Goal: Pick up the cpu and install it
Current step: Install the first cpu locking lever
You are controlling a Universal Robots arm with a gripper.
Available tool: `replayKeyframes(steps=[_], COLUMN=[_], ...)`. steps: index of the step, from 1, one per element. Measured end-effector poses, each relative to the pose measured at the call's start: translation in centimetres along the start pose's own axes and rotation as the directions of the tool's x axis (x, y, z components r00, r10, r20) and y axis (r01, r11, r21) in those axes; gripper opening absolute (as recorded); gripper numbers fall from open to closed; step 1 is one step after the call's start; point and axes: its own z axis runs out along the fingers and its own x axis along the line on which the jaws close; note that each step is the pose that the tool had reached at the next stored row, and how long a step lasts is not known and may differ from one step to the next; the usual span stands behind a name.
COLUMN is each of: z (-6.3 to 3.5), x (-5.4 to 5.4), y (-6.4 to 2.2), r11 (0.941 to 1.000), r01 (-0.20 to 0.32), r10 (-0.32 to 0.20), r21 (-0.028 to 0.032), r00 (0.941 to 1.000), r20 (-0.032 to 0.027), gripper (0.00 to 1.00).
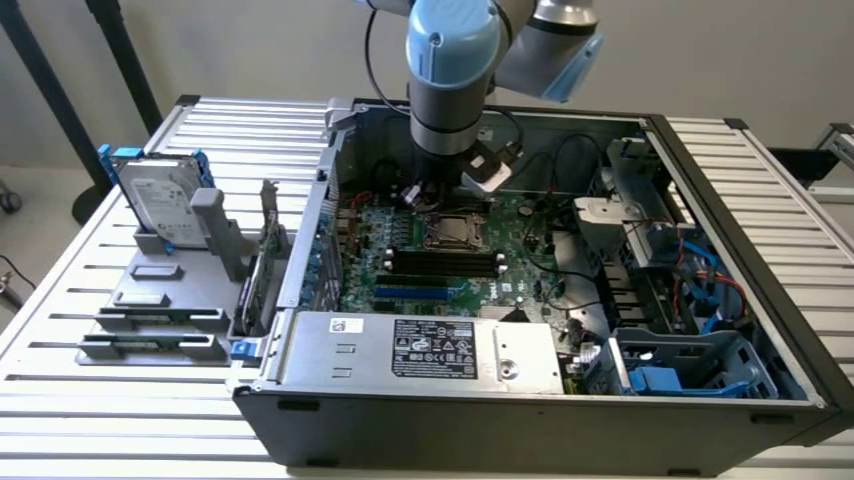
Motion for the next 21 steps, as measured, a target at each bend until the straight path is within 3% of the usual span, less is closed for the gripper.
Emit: replayKeyframes(steps=[21], z=[0.27], x=[0.81], y=[0.91], r11=[1.0], r01=[-0.003], r10=[0.003], r21=[0.0049], r00=[1.0], r20=[0.0079], gripper=[0.11])
